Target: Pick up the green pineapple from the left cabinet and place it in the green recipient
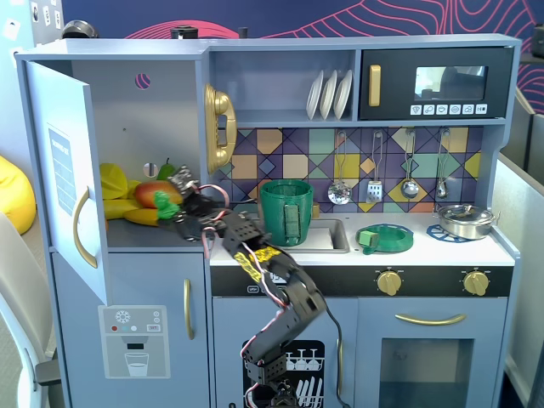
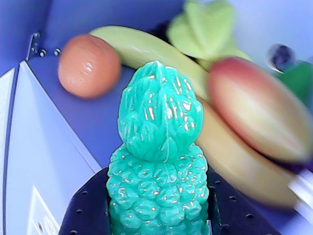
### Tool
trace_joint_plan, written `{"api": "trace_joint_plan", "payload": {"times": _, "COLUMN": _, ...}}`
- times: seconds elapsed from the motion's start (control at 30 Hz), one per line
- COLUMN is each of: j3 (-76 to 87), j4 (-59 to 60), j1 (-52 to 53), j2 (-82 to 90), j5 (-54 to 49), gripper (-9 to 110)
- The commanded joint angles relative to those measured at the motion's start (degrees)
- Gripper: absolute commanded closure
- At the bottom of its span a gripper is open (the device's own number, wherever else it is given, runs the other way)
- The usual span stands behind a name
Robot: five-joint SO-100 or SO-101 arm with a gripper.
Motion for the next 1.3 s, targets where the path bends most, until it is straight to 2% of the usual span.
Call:
{"api": "trace_joint_plan", "payload": {"times": 0.0, "j3": -1.41, "j4": 7.65, "j1": 7.65, "j2": 8.35, "j5": 4.75, "gripper": 101}}
{"api": "trace_joint_plan", "payload": {"times": 0.23, "j3": -10.55, "j4": 10.99, "j1": 35.24, "j2": 3.96, "j5": 13.1, "gripper": 101}}
{"api": "trace_joint_plan", "payload": {"times": 0.33, "j3": -17.49, "j4": 10.63, "j1": 42.28, "j2": -2.02, "j5": 16.79, "gripper": 101}}
{"api": "trace_joint_plan", "payload": {"times": 0.5, "j3": -25.84, "j4": 5.27, "j1": 44.82, "j2": -10.11, "j5": 18.37, "gripper": 101}}
{"api": "trace_joint_plan", "payload": {"times": 0.93, "j3": -38.32, "j4": -4.75, "j1": 42.98, "j2": -28.65, "j5": 15.29, "gripper": 100}}
{"api": "trace_joint_plan", "payload": {"times": 1.07, "j3": -42.98, "j4": -6.15, "j1": 43.59, "j2": -35.24, "j5": 17.4, "gripper": 90}}
{"api": "trace_joint_plan", "payload": {"times": 1.13, "j3": -44.3, "j4": -5.8, "j1": 44.03, "j2": -37.53, "j5": 18.02, "gripper": 78}}
{"api": "trace_joint_plan", "payload": {"times": 1.23, "j3": -44.38, "j4": -4.92, "j1": 44.12, "j2": -38.76, "j5": 16.96, "gripper": 70}}
{"api": "trace_joint_plan", "payload": {"times": 1.27, "j3": -44.38, "j4": -4.83, "j1": 44.12, "j2": -39.02, "j5": 17.23, "gripper": 61}}
